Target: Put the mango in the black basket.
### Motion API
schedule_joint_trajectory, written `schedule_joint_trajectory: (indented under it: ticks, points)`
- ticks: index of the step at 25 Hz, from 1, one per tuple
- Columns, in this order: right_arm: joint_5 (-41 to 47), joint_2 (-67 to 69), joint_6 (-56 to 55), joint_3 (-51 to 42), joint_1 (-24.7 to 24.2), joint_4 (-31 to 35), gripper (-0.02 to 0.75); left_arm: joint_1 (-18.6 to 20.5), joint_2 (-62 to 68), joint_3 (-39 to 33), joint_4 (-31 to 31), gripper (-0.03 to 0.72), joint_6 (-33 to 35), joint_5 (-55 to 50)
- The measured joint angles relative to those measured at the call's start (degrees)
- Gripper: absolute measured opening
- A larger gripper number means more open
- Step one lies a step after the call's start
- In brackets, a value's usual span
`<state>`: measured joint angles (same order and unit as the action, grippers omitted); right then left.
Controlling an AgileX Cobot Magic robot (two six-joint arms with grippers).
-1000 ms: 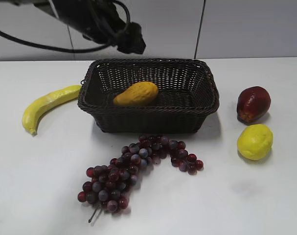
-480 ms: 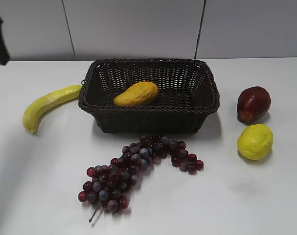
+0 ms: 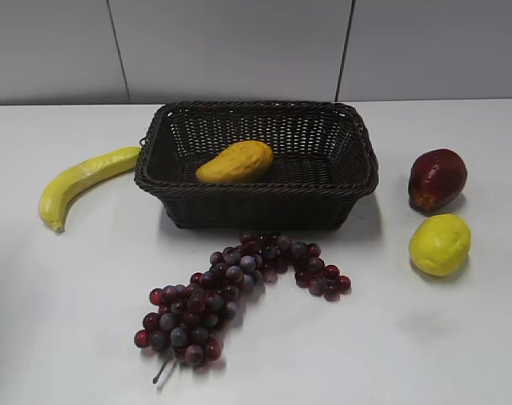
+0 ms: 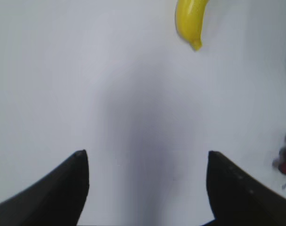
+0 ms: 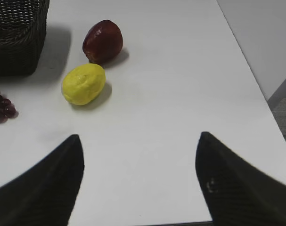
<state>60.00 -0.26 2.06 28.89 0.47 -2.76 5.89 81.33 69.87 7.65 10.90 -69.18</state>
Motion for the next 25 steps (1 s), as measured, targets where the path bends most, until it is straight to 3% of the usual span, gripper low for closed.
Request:
schedule_joint_trajectory:
  ticks: [7, 14, 18, 25]
  points:
    - [0.0, 0.0, 0.0, 0.0, 0.0, 0.0, 0.569, 0.0, -20.29, -20.17, -0.31, 0.566, 0.0, 4.02]
    - [0.0, 0.0, 0.0, 0.0, 0.0, 0.0, 0.569, 0.0, -43.68, -35.71, -1.0, 0.565, -0.21, 8.23]
    - [0.0, 0.0, 0.0, 0.0, 0.0, 0.0, 0.569, 0.0, -56.32, -40.29, -0.96, 0.565, -0.21, 8.23]
    - [0.0, 0.0, 0.0, 0.0, 0.0, 0.0, 0.569, 0.0, -70.87, -41.44, -3.42, 0.556, -0.23, 7.24]
